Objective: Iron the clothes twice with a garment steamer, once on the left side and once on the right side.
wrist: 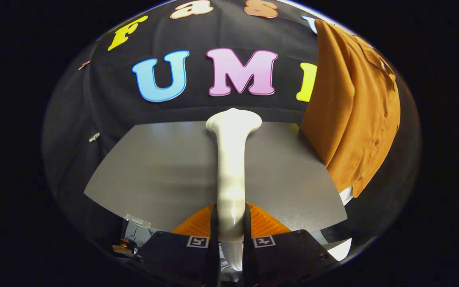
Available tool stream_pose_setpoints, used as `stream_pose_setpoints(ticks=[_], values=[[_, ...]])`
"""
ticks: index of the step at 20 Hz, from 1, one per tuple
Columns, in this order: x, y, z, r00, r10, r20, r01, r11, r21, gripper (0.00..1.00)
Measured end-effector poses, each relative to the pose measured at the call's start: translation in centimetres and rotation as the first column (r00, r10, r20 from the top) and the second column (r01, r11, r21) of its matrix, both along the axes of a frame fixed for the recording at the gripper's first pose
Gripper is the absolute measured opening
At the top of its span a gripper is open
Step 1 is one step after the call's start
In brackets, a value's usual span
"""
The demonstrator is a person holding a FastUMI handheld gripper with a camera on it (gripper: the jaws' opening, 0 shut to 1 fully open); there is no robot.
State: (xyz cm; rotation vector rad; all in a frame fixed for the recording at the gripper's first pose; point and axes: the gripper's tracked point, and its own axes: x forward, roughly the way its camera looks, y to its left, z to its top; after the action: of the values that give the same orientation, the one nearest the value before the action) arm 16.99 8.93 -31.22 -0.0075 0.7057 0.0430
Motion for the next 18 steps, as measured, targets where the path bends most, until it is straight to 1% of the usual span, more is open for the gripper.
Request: stream_pose_setpoints(ticks=[2, 4, 7, 9, 12, 14, 18], values=[[-0.8, -0.1, 1.0, 0.999, 0.013, 0.042, -0.014, 1.0, 0.013, 0.25], [-1.6, -0.3, 2.7, 0.995, 0.006, 0.103, -0.011, 0.999, 0.045, 0.25], [-2.8, -0.8, 6.6, 0.973, 0.011, 0.232, -0.029, 0.997, 0.074, 0.25], [-3.6, -1.0, 9.6, 0.945, 0.029, 0.327, -0.059, 0.995, 0.081, 0.25], [-4.9, -2.0, 13.0, 0.898, 0.038, 0.438, -0.087, 0.992, 0.093, 0.25], [-6.1, -3.2, 15.2, 0.866, 0.02, 0.5, -0.079, 0.992, 0.097, 0.25], [-8.0, -7.2, 19.4, 0.807, -0.052, 0.588, -0.029, 0.991, 0.129, 0.25]])
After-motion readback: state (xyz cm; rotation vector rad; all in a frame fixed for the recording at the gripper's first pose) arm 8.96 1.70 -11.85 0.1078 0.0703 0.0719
